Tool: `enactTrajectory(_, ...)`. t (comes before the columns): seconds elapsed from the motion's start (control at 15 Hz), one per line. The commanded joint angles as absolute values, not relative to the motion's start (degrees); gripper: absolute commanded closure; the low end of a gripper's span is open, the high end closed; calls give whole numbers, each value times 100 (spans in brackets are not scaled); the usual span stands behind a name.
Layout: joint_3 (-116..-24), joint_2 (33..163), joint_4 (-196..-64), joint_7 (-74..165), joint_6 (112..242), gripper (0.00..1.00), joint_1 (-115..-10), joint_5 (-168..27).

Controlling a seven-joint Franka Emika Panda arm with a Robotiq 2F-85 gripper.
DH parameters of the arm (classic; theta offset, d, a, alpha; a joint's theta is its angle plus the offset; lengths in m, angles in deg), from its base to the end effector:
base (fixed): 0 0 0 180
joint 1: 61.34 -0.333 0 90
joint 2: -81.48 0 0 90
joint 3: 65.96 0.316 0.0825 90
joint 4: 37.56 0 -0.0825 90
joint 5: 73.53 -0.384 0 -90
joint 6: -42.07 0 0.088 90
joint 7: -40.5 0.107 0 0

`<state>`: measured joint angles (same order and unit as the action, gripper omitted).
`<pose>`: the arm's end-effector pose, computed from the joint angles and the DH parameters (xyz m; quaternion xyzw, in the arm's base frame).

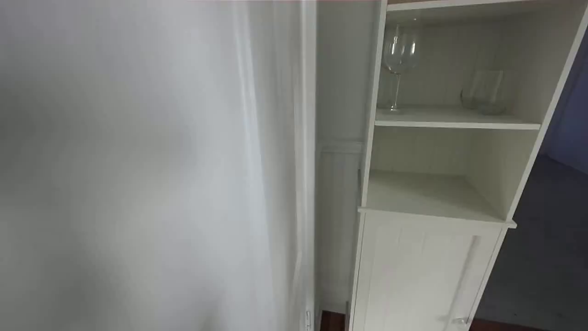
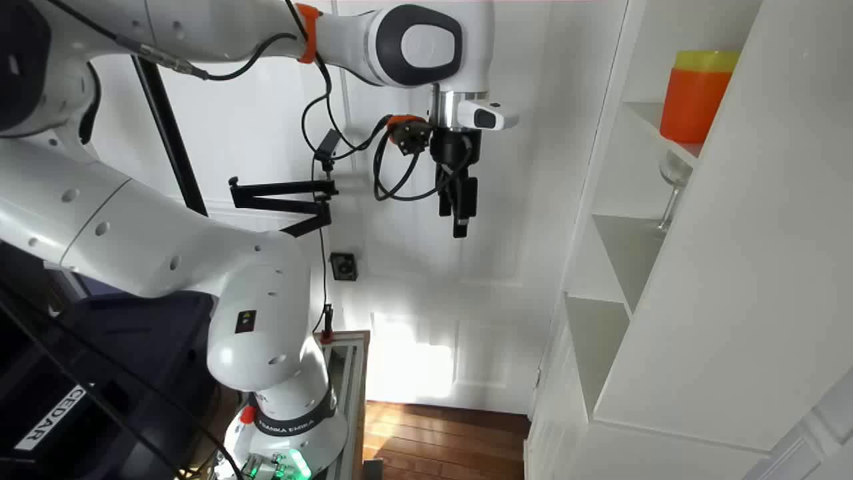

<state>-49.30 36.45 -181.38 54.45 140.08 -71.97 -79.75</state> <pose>0.2747 0.1667 0.5171 0.9966 0.0649 -0.0005 0.0512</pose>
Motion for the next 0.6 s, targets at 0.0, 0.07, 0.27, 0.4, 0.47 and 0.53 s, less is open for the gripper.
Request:
enactTrajectory(0.0, -4935, 3650, -18123, 5450, 13998, 0, -7203, -7969)
enactTrajectory(0.07, -4935, 3649, -18121, 5450, 13998, 0, -7203, -7970)
enactTrajectory(0.27, -4935, 3649, -18121, 5450, 13998, 0, -7203, -7969)
enactTrajectory(0.4, -4950, 3591, -17948, 5410, 14117, 0, -7122, -7776)
enactTrajectory(0.47, -4957, 3559, -17872, 5394, 14194, 0, -7078, -7643)
enactTrajectory(0.53, -4977, 3510, -17762, 5374, 14310, 0, -7029, -7494)
